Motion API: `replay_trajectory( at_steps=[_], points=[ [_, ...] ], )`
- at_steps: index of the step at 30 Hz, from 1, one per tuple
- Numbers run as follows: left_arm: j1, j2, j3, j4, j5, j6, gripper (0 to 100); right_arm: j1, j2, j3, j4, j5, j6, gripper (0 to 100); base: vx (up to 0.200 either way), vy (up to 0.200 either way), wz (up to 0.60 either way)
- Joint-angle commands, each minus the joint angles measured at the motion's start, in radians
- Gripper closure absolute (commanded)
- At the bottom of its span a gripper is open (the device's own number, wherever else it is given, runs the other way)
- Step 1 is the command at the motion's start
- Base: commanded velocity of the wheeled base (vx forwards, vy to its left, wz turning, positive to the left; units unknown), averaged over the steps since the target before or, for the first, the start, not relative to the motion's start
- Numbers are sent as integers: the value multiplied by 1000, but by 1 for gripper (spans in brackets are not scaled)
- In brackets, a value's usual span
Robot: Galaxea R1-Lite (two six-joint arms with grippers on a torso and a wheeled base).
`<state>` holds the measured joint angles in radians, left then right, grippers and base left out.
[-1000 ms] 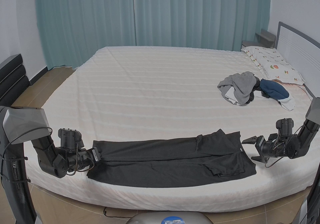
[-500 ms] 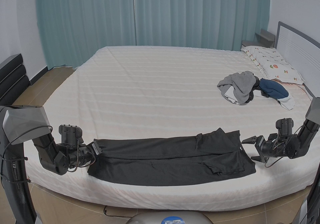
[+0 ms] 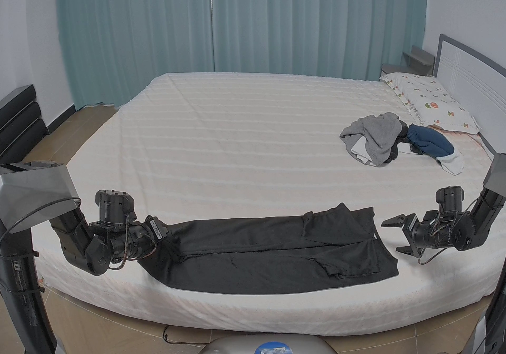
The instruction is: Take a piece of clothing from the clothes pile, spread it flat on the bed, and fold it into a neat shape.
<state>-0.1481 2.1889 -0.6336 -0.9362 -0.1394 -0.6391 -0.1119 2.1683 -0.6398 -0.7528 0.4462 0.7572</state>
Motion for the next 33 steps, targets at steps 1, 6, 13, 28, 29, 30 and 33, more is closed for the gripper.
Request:
replay_trajectory(
  at_steps=[1,6,13,28,29,30,33],
  points=[
    [-19,-26,2,2,3,-7,100,-5,-2,0,0,0,2,0,0,-200,0],
    [-74,-35,-38,40,72,-50,100,-8,-13,2,0,0,45,0,0,-200,0],
    [-130,-120,-146,273,78,-79,100,-8,-12,2,0,0,45,0,0,-200,0],
    [-225,-126,-370,614,78,-198,100,0,-12,3,0,-1,44,0,0,-200,0],
    [-242,-115,-397,640,78,-200,100,1,-12,3,0,-1,44,0,0,-200,0],
    [-248,-106,-409,654,78,-201,100,1,-12,5,0,-1,42,0,0,-200,0],
    [-271,-80,-451,689,76,-203,100,1,-12,6,0,-1,42,0,0,-200,0]
  ],
)
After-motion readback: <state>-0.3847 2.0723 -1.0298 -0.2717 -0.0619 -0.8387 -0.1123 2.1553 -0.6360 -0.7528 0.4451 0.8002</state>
